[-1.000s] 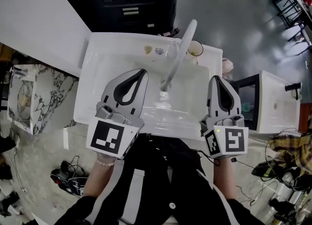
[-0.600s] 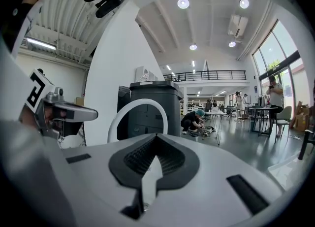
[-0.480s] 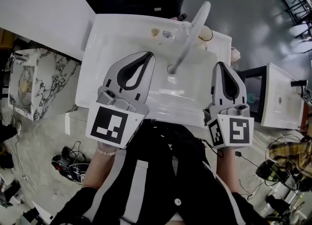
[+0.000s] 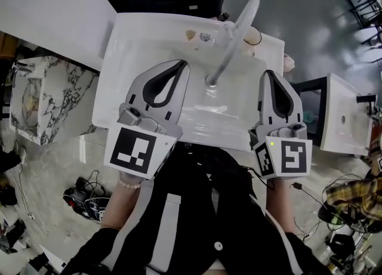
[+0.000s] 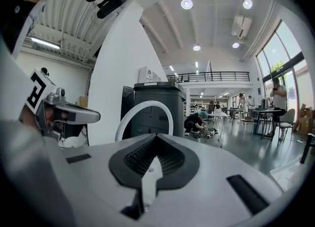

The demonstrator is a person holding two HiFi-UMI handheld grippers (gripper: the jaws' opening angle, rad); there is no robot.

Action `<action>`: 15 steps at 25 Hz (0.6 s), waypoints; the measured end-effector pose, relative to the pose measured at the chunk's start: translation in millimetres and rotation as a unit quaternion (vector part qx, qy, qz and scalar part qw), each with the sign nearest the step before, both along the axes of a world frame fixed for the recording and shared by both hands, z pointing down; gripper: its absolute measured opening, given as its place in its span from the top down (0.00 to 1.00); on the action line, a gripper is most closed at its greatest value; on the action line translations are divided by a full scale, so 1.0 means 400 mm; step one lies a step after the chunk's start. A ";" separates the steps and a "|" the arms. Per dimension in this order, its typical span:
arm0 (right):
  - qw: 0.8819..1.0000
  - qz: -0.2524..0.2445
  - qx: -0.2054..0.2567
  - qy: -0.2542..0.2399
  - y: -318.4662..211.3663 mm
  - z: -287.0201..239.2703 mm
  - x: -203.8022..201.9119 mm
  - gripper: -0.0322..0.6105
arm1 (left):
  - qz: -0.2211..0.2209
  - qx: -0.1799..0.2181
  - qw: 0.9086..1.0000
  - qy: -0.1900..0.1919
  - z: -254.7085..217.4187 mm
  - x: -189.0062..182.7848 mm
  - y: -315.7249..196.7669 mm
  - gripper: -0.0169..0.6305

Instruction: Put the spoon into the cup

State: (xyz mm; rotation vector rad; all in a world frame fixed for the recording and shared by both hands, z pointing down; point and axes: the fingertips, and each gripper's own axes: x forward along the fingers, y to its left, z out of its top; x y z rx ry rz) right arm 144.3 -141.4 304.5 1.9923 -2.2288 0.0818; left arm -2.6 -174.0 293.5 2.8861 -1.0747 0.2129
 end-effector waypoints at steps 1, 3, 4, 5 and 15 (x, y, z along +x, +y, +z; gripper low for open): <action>1.000 -0.001 0.000 0.000 0.000 0.001 -0.001 0.95 | 0.000 0.000 1.000 0.000 0.001 0.001 0.000 0.98; 1.000 -0.001 0.000 0.000 0.001 0.003 -0.001 0.95 | 0.001 0.000 1.000 0.001 0.003 0.003 0.002 0.98; 1.000 -0.002 0.000 0.000 0.002 0.005 -0.001 0.95 | 0.001 -0.001 1.000 0.001 0.005 0.004 0.003 0.98; 1.000 -0.002 0.000 0.000 0.003 0.005 -0.001 0.95 | 0.001 -0.001 1.000 0.001 0.007 0.005 0.005 0.98; 1.000 0.000 -0.005 -0.001 -0.001 0.009 0.006 0.95 | -0.001 -0.002 1.000 0.005 0.009 0.007 -0.007 0.98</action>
